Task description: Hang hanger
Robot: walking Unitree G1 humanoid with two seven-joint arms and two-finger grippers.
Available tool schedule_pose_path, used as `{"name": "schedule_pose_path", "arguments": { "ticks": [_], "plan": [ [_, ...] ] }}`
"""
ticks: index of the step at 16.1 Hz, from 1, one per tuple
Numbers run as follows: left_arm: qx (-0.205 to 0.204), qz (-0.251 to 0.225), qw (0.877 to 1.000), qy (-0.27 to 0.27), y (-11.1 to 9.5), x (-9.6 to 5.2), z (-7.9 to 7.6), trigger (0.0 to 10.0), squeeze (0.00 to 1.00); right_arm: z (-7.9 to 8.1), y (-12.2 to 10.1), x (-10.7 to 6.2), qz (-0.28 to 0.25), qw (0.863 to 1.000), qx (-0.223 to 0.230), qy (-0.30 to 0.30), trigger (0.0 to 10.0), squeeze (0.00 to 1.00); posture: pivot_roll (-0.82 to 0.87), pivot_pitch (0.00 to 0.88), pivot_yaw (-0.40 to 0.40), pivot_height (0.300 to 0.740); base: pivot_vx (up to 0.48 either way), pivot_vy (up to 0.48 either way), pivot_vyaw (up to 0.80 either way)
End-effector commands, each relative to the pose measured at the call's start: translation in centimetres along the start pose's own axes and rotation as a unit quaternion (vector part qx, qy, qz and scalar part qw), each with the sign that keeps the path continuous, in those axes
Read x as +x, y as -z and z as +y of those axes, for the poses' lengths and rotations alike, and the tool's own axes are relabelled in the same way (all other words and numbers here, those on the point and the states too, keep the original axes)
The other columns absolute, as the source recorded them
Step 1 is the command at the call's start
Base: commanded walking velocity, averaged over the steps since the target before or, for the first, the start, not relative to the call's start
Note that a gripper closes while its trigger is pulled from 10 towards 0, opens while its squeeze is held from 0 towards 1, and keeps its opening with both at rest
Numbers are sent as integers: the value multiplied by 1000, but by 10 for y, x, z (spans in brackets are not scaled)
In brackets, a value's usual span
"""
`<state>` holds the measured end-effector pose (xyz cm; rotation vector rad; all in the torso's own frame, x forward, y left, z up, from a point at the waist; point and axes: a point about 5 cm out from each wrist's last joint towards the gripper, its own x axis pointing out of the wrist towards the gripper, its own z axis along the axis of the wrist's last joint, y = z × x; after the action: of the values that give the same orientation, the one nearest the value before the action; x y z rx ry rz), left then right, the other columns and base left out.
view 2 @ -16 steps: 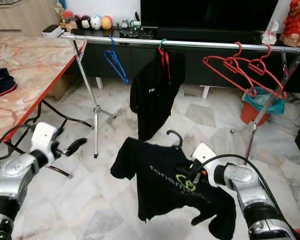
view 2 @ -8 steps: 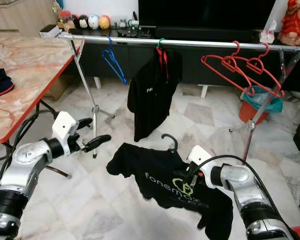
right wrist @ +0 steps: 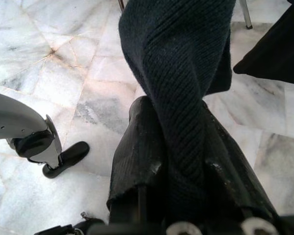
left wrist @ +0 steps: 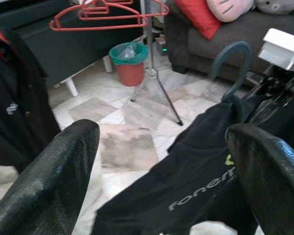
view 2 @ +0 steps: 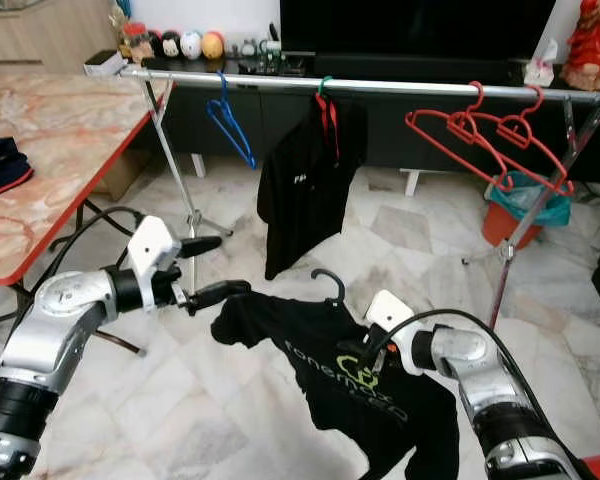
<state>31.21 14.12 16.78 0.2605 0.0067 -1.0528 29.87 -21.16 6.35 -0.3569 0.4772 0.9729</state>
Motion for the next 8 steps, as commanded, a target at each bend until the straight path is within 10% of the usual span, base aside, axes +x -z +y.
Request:
{"name": "schedule_pose_path", "arguments": {
  "ticks": [1, 2, 3, 8],
  "plan": [
    [13, -3, 1000, 21, -8, 9, -5, 10000, 576, -2, -15, 1, -17, 999, -29, -4, 10000, 0, -3, 0, 34, 719, 0, 0, 0],
    [13, -5, 1000, 26, -9, 11, -7, 10000, 576, -2, -16, 2, -18, 999, -31, -7, 10000, 0, -3, 0, 34, 719, 0, 0, 0],
    [7, -4, 999, 40, -10, 15, -12, 10000, 1000, 0, -17, 2, -22, 999, -34, -13, 10000, 0, -7, 0, 38, 719, 0, 0, 0],
    [-12, -19, 998, 65, -18, 31, -26, 10000, 1000, 5, -18, 3, -17, 998, -49, -30, 10000, 0, -8, 0, 43, 719, 0, 0, 0]
  ]
}}
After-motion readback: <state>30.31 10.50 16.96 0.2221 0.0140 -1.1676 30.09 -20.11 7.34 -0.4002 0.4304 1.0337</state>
